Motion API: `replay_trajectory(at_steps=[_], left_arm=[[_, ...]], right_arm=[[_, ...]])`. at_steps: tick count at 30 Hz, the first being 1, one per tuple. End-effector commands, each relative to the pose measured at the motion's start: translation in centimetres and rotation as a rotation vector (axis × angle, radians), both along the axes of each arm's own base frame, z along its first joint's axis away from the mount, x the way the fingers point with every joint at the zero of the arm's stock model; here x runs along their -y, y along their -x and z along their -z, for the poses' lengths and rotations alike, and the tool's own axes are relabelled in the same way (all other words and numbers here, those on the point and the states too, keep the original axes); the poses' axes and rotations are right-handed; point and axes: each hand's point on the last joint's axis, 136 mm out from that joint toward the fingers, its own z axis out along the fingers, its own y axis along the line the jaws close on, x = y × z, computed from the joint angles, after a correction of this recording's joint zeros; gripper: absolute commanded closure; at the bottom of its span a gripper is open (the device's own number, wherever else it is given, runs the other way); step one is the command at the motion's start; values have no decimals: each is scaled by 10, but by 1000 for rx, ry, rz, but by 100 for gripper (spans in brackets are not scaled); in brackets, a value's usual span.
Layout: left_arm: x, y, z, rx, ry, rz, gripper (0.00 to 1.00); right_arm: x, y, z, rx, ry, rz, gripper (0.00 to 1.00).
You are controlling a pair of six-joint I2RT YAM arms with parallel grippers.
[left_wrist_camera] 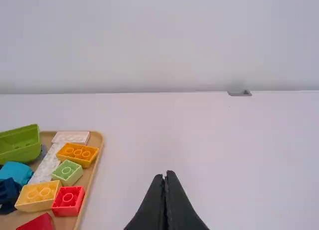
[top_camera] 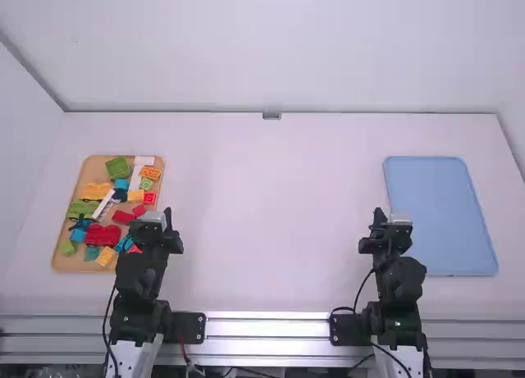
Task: Assemble lego blocks to make yellow taxi
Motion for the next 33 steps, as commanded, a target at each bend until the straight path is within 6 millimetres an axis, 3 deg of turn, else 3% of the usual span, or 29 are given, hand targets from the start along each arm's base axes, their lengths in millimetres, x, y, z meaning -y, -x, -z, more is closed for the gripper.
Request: replay_trajectory(at_steps=[1,8,19,33], left_arm=[[0,0,0,0,0,0,100],[0,0,-4,1,2,-3,98],[-4,-3,-24,-48,22,-28,87],[-26,-24,-54,-181,98,-156,63]], right_arm=[[1,0,0,0,-1,4,100],[-1,0,-5,-2,5,-8,98],[-20,-5,-32,-72,42,-116,87],[-81,-43,-87,-154,224,-405,62]])
